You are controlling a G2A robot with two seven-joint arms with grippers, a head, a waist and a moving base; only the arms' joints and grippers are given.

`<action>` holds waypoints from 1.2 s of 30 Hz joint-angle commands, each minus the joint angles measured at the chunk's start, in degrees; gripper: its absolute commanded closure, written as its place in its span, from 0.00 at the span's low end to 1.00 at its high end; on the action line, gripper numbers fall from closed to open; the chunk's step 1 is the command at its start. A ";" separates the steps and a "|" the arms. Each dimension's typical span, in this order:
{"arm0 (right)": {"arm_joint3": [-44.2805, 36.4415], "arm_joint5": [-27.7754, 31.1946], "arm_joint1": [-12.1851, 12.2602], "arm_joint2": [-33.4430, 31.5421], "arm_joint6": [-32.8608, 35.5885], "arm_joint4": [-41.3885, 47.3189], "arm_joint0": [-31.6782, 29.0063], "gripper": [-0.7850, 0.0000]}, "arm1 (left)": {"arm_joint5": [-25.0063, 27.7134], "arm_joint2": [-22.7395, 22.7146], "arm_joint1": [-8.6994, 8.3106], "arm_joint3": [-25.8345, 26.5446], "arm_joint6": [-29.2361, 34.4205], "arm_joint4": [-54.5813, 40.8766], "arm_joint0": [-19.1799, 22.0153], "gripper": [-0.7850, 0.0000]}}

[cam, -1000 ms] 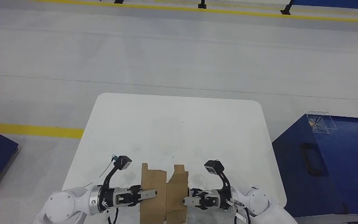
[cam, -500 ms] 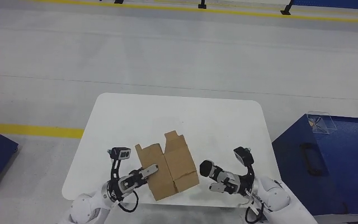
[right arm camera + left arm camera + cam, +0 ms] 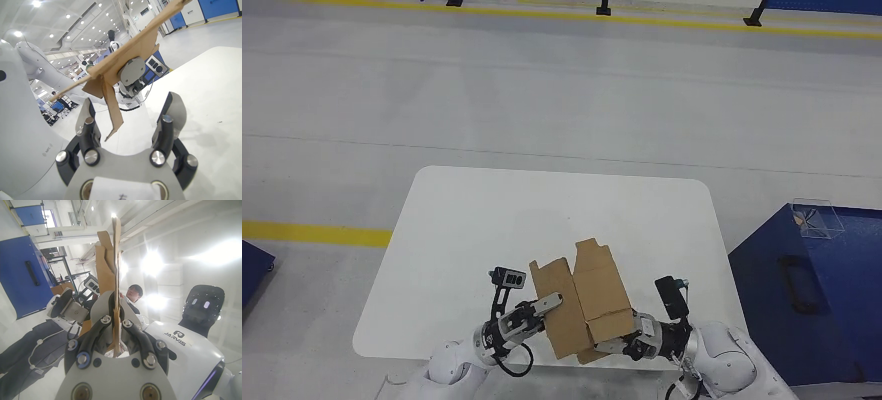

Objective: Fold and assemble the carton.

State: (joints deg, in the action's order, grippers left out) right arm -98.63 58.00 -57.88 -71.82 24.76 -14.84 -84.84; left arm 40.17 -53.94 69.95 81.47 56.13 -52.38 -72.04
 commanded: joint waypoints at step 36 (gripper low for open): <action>-2.06 -9.63 4.01 -2.67 8.85 3.51 -2.50 1.00 | -1.38 -13.08 -0.12 -11.55 2.32 -6.86 -2.32 0.00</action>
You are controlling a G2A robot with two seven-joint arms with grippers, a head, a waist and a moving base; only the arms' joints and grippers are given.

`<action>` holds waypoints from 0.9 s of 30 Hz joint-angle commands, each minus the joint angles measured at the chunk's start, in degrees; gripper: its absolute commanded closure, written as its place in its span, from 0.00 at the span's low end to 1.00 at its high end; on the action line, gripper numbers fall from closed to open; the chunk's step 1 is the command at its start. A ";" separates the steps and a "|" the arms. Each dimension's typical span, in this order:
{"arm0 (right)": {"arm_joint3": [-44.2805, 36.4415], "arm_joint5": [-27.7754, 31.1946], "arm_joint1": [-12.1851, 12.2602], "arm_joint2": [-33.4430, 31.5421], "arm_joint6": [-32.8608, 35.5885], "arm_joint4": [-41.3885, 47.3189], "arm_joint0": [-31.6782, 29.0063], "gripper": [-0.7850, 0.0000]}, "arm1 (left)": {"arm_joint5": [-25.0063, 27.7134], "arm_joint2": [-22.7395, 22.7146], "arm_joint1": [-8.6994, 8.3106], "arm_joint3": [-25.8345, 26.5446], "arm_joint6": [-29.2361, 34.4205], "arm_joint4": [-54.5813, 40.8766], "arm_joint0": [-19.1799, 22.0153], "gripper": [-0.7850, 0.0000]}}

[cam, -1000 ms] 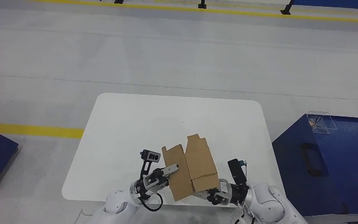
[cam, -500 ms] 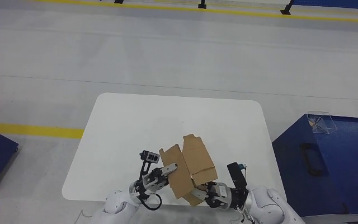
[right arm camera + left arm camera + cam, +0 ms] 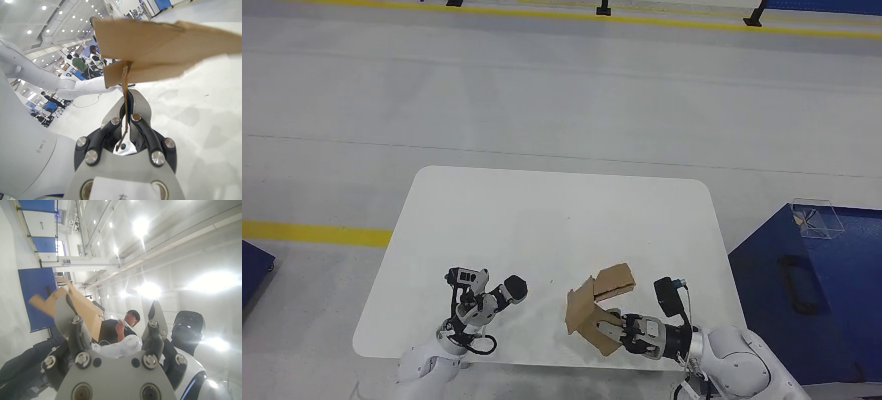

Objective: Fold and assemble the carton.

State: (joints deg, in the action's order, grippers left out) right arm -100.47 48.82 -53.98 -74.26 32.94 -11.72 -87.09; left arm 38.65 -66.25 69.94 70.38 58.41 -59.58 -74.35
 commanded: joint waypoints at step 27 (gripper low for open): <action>-17.44 0.22 1.67 -4.50 -1.86 -50.96 -7.81 1.00 | 7.13 -3.47 -1.12 7.06 -3.26 23.12 -2.28 0.00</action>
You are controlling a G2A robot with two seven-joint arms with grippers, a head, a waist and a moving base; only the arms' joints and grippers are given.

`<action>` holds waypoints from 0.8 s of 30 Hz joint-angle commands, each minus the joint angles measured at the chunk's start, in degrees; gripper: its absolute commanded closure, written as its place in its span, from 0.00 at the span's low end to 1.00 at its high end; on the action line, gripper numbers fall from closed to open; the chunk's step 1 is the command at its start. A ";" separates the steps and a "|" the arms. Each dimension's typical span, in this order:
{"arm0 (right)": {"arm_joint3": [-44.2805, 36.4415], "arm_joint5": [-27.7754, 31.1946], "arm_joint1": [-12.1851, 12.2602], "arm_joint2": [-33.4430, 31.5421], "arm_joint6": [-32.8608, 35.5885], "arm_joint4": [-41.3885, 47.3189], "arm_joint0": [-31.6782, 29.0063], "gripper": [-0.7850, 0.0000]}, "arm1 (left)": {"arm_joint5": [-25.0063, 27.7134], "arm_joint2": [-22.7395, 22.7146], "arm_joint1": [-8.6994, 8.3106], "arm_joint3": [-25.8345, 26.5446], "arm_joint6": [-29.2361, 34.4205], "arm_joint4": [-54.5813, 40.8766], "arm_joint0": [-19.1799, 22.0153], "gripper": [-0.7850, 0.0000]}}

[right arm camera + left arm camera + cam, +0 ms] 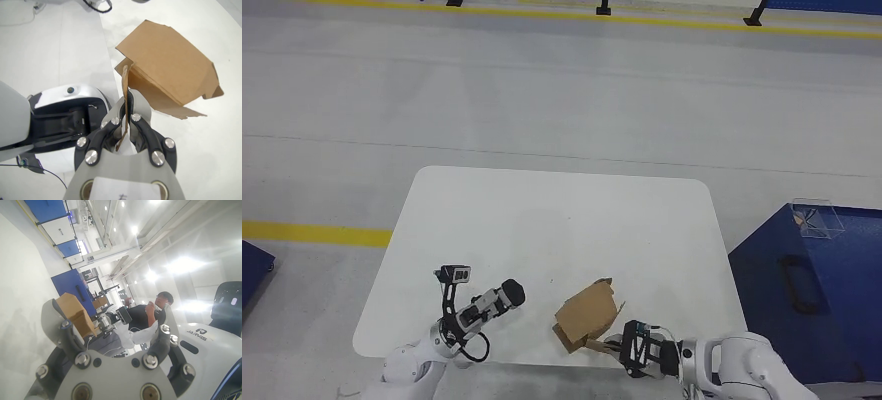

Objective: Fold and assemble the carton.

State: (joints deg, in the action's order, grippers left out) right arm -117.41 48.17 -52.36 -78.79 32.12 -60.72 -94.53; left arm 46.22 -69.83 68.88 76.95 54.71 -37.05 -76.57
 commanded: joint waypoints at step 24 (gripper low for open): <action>-5.32 8.71 1.41 -1.08 -11.61 -10.70 -5.25 1.00 | -12.11 9.47 -1.04 6.52 15.46 -3.74 1.48 0.00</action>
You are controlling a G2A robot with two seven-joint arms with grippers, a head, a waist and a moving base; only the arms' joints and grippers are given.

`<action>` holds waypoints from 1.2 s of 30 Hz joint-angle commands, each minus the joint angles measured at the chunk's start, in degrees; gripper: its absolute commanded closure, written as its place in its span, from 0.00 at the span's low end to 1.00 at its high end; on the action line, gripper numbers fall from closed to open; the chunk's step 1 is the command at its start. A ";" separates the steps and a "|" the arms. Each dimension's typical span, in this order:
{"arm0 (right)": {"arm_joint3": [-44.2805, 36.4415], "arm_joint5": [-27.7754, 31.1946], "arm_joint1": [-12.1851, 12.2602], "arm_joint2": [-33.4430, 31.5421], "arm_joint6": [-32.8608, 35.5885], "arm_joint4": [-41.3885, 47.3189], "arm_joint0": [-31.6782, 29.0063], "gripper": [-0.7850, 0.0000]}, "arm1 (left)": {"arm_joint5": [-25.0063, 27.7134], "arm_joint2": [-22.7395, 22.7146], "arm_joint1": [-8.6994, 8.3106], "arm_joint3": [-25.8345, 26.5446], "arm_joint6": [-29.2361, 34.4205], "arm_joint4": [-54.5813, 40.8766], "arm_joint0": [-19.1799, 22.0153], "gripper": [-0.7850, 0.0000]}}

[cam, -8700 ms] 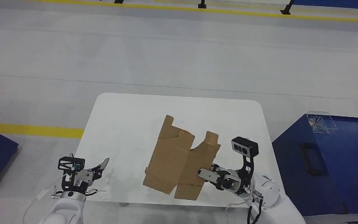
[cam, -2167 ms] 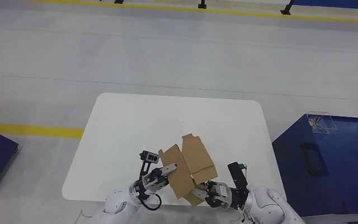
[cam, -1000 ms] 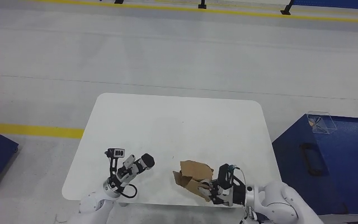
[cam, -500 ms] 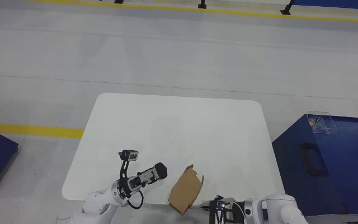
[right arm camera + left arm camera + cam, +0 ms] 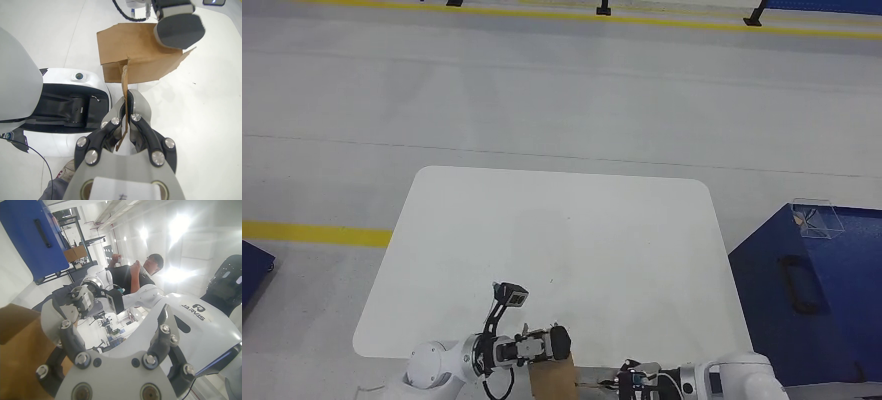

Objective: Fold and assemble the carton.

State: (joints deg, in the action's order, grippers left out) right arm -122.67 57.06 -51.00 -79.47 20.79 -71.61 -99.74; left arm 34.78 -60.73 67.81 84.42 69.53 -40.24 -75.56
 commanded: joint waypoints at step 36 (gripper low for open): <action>6.51 0.94 4.60 -1.11 5.93 35.27 3.56 1.00 | 9.77 -5.13 -0.84 1.41 -12.52 1.85 -2.89 0.00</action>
State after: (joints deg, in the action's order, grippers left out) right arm -116.46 58.00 -46.59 -80.55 26.13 -39.02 -96.52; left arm 44.95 -65.93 66.97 85.85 56.93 -38.24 -78.49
